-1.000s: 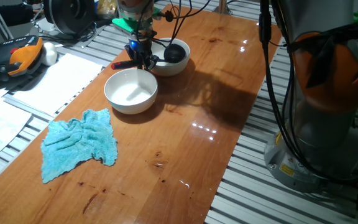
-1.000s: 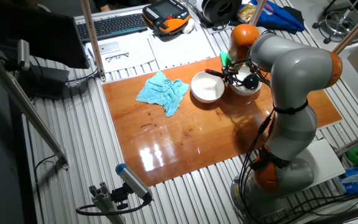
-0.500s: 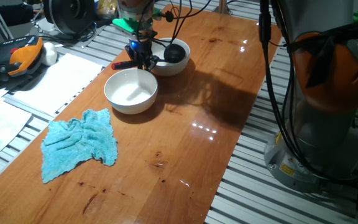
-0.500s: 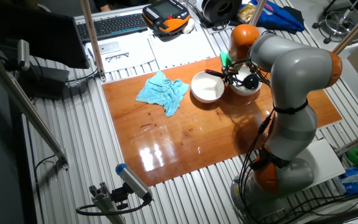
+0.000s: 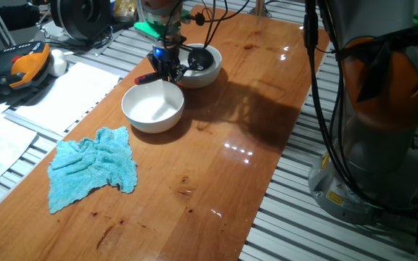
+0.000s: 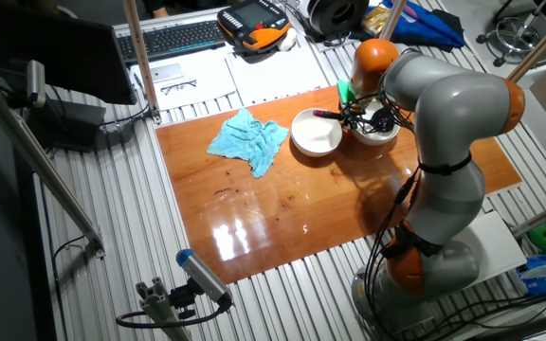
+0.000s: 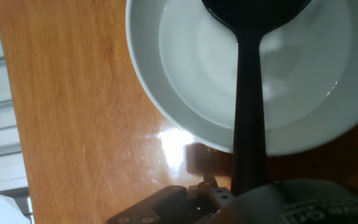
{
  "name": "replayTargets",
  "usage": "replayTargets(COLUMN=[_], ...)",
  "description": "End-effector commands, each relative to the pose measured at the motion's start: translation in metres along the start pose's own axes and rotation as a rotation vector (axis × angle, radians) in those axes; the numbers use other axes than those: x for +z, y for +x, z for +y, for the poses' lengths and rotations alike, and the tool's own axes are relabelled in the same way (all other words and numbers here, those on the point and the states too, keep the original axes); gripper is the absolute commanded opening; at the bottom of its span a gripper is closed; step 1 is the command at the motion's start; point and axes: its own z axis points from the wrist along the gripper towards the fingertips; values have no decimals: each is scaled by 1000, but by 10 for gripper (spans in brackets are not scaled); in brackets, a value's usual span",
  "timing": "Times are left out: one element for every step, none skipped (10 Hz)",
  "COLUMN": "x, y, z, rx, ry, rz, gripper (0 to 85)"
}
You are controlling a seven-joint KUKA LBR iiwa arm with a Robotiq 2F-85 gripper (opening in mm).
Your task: Scoop water with a large spoon from one bowl to another
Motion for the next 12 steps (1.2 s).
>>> replayTargets(x=[0, 0, 0, -1, -3, -6, -8, -11, -13, -17, -23, -29], y=[0, -1, -1, -2, -2, -3, -3, -4, -4, -4, -4, -4], z=[0, -1, -2, -3, -3, -3, -3, -3, -3, -4, -4, -4], rx=[2, 4, 7, 8, 9, 4, 3, 0, -6, -14, -18, -21], ry=[3, 10, 16, 27, 35, 43, 46, 47, 52, 58, 59, 66], rz=[4, 9, 19, 30, 38, 42, 47, 49, 51, 52, 52, 53], gripper=[0, 0, 0, 0, 0, 0, 0, 0, 0, 0, 0, 0])
